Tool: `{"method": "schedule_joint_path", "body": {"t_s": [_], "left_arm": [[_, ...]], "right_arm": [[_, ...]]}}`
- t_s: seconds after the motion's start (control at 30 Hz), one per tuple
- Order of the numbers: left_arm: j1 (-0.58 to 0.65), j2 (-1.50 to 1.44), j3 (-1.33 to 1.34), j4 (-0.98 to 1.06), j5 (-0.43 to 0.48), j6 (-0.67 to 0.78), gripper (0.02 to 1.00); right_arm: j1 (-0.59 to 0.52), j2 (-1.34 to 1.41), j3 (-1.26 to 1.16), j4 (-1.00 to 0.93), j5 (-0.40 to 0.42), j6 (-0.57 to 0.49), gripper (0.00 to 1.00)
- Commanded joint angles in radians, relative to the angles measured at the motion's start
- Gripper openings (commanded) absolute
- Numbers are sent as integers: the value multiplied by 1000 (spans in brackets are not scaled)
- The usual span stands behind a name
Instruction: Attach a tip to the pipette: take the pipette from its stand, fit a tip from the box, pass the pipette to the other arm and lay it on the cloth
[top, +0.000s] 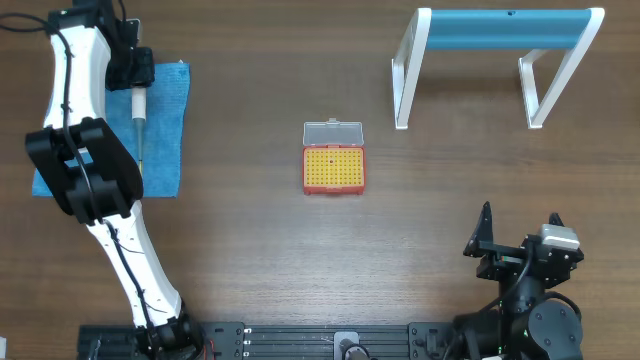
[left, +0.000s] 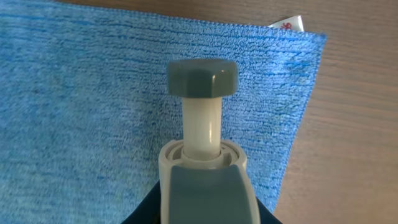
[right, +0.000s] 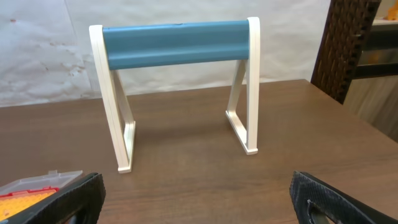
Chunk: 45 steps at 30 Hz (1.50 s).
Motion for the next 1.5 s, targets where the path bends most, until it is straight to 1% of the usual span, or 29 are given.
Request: {"method": "schedule_joint_path", "body": {"t_s": [0.03,0.17,0.57,0.7,0.73,0.8,0.87,0.9,0.97,1.03,1.13,1.2,1.33,1.5], "left_arm": [[1,55,26,18,-15,47,25],[1,74,26,33,-17,50,27],[1,130,26,49,-16,51,27],[2,130,25,59,-19,51,58],[2,130,25,59,-19,51,132],[2,130,25,59,-20,51,362],[2,130,25,58,-19,51,459],[2,130,25,56,-19,51,592],[1,130,25,51,-19,51,680],[1,130,26,43,-19,51,798],[1,127,26,21,-19,50,941],[0,108,26,4,-19,50,1000],[0,18,26,-1,-20,50,998],[0,-216,26,-5,-19,14,998]], "right_arm": [[-3,-5,-11,6,-27,14,974],[-3,-5,-11,-29,-34,14,974],[-3,-5,-11,-30,-33,14,976],[-3,-5,-11,-30,-33,14,978],[-3,-5,-11,-30,-33,14,976],[-3,-5,-11,-30,-33,14,976],[-3,-5,-11,-30,-33,14,976],[-3,-5,-11,-30,-33,14,976],[-3,-5,-11,-30,-33,14,976],[-3,-5,-11,-30,-33,14,976],[-3,-5,-11,-30,-33,14,976],[-3,-5,-11,-31,-33,14,976],[-3,-5,-11,-41,-33,14,976],[-3,-5,-11,-41,-33,14,976]]}}
